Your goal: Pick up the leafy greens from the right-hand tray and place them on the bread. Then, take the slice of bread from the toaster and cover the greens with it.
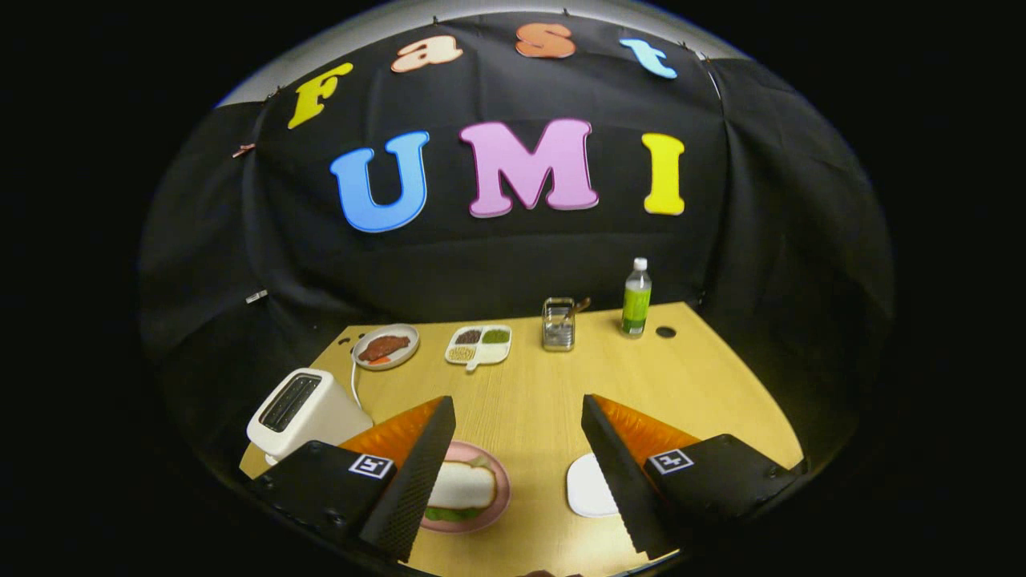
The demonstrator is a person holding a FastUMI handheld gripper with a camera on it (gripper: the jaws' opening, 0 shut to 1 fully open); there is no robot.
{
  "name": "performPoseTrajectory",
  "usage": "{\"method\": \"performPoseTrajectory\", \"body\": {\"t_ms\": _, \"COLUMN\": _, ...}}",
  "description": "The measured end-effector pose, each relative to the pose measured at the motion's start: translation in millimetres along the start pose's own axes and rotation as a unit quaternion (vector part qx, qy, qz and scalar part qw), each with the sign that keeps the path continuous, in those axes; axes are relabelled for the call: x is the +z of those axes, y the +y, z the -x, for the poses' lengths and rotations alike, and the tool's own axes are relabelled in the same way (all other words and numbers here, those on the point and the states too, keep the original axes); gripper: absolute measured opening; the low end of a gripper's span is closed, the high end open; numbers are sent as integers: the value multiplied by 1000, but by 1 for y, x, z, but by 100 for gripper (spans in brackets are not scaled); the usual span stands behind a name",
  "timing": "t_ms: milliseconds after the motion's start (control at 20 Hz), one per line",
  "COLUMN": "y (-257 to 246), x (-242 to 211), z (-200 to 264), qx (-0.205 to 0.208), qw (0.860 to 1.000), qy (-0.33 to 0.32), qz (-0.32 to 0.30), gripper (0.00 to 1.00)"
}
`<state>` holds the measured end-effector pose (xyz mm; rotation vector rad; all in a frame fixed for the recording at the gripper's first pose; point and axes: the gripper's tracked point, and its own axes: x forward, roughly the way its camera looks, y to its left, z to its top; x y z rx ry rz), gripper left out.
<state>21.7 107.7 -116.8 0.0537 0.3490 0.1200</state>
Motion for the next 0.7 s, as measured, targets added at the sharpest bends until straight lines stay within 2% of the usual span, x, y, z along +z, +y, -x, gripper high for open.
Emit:
{"method": "performPoseTrajectory", "body": {"t_ms": 200, "y": -18, "x": 36, "z": 36, "qx": -6, "qw": 998, "qy": -56, "qz": 20, "gripper": 99}}
{"method": "performPoseTrajectory", "body": {"t_ms": 350, "y": -37, "x": 44, "z": 54, "qx": -6, "qw": 997, "qy": -74, "qz": 25, "gripper": 99}}
{"method": "performPoseTrajectory", "body": {"t_ms": 700, "y": -90, "x": 52, "z": 55, "qx": -6, "qw": 993, "qy": -86, "qz": 81, "gripper": 98}}
